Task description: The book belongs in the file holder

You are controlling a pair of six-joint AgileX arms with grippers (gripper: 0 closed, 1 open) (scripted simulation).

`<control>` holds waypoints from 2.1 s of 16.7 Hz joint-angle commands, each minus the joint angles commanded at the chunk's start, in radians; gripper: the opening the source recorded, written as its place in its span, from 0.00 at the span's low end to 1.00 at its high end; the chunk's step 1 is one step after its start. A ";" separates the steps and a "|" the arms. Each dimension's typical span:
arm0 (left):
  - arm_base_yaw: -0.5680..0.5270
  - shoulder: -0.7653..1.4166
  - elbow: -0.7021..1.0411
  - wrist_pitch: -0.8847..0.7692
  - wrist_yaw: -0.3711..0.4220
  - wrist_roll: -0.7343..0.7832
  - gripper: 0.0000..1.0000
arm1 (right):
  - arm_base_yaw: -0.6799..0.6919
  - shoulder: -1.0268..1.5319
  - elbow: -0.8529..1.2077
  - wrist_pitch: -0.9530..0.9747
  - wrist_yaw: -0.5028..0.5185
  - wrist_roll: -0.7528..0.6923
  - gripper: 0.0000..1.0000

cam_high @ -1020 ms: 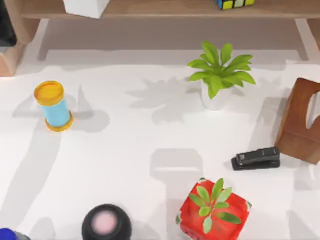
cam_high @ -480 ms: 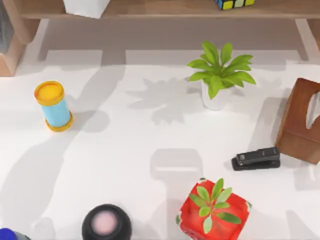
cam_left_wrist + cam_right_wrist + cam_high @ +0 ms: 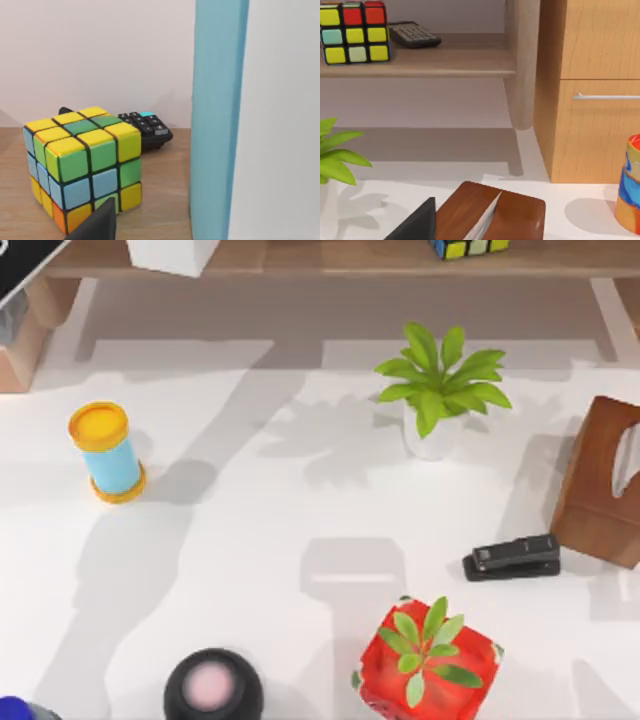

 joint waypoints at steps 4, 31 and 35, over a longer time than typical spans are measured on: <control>-0.005 0.015 0.018 0.002 -0.005 -0.003 1.00 | 0.000 0.000 0.000 0.000 0.000 0.000 1.00; 0.017 0.124 0.196 -0.068 0.019 -0.005 0.02 | 0.000 0.000 0.000 0.000 0.000 0.000 1.00; 0.017 0.124 0.196 -0.068 0.019 -0.005 0.00 | 0.000 0.000 0.000 0.000 0.000 0.000 1.00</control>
